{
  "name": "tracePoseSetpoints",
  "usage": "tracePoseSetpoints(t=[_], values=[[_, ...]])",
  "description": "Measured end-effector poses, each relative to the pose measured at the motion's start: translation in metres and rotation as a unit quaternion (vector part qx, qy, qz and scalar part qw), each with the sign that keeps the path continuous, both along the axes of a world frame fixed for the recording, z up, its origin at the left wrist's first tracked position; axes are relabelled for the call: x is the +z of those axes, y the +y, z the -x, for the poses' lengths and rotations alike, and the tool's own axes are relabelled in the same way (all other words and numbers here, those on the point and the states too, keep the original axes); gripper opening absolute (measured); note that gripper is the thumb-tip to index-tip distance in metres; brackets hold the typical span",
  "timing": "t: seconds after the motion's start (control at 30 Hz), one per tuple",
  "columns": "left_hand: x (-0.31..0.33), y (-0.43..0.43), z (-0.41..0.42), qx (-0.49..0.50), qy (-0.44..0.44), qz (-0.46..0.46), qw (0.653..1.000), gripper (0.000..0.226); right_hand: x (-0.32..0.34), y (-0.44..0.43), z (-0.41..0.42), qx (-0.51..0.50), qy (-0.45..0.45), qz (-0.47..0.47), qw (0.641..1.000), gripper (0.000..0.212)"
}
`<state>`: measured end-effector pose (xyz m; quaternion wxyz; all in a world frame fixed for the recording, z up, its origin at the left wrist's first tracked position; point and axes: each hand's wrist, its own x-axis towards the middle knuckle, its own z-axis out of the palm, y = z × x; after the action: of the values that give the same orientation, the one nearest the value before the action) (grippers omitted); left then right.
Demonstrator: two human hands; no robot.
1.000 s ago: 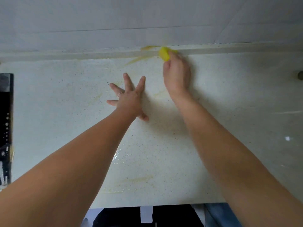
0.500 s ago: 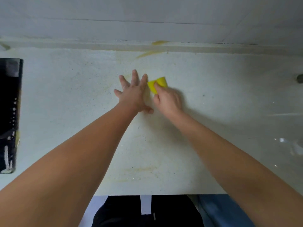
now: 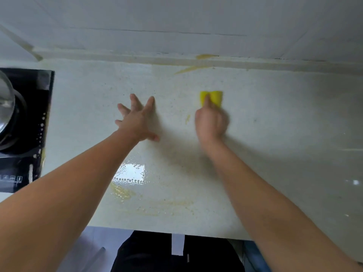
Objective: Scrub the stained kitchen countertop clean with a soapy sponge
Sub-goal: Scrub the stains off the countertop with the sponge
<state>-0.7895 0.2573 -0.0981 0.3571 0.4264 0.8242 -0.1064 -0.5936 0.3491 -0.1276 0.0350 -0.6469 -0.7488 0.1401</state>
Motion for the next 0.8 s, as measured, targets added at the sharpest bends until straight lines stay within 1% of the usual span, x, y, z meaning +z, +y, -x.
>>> tracePoseSetpoints(t=[0.03,0.07,0.1,0.13,0.2,0.23,0.3,0.33,0.37,0.47,0.53,0.57,0.63,0.7,0.73,0.77,0.8], values=[[-0.002,-0.002,0.004,-0.007,0.000,-0.001,1.000,0.139,0.001,-0.014,0.009,0.054,0.013,0.022,0.998,0.050],[-0.005,-0.006,0.010,-0.018,0.002,-0.005,1.000,0.139,0.001,-0.023,0.013,0.090,0.047,0.026,0.995,0.048],[-0.008,-0.011,0.016,-0.034,0.009,-0.019,0.999,0.134,-0.001,-0.025,0.011,0.092,0.100,-0.002,0.991,0.046],[-0.013,-0.018,0.019,-0.051,0.023,-0.042,0.998,0.123,-0.001,-0.018,0.006,0.061,0.157,-0.045,0.985,0.043],[-0.023,-0.029,0.017,-0.071,0.058,-0.092,0.992,0.095,-0.001,0.012,-0.006,-0.054,0.247,-0.110,0.961,0.044],[-0.026,-0.033,0.012,-0.069,0.078,-0.114,0.988,0.087,0.002,0.033,-0.011,-0.115,0.267,-0.141,0.947,0.046],[-0.035,-0.038,0.001,-0.060,0.113,-0.148,0.981,0.078,0.010,0.073,-0.013,-0.211,0.292,-0.189,0.914,0.048],[-0.041,-0.039,0.002,-0.054,0.123,-0.160,0.978,0.076,0.011,0.089,0.000,-0.235,0.302,-0.195,0.903,0.048],[-0.044,-0.039,0.001,-0.051,0.127,-0.166,0.976,0.075,0.012,0.100,0.014,-0.241,0.301,-0.186,0.904,0.048],[-0.048,-0.040,0.004,-0.046,0.130,-0.180,0.974,0.072,0.001,0.104,0.062,-0.217,0.240,-0.150,0.934,0.042],[-0.051,-0.040,0.005,-0.038,0.126,-0.191,0.973,0.070,-0.004,0.092,0.085,-0.185,0.191,-0.127,0.956,0.044],[-0.051,-0.040,0.005,-0.034,0.125,-0.196,0.972,0.070,-0.004,0.083,0.094,-0.146,0.167,-0.110,0.969,0.047],[-0.052,-0.040,0.006,-0.031,0.123,-0.201,0.971,0.069,-0.003,0.066,0.106,-0.017,0.114,-0.058,0.992,0.053],[-0.052,-0.040,0.006,-0.027,0.123,-0.206,0.970,0.069,-0.001,0.057,0.103,0.108,0.072,-0.004,0.991,0.056],[-0.053,-0.040,0.006,-0.028,0.124,-0.208,0.970,0.070,0.000,0.055,0.092,0.141,0.078,-0.002,0.987,0.056],[-0.053,-0.041,0.006,-0.030,0.124,-0.208,0.970,0.070,0.001,0.054,0.078,0.145,0.102,-0.023,0.984,0.055],[-0.054,-0.041,0.006,-0.031,0.126,-0.209,0.969,0.071,0.002,0.056,0.061,0.120,0.138,-0.065,0.981,0.054]])
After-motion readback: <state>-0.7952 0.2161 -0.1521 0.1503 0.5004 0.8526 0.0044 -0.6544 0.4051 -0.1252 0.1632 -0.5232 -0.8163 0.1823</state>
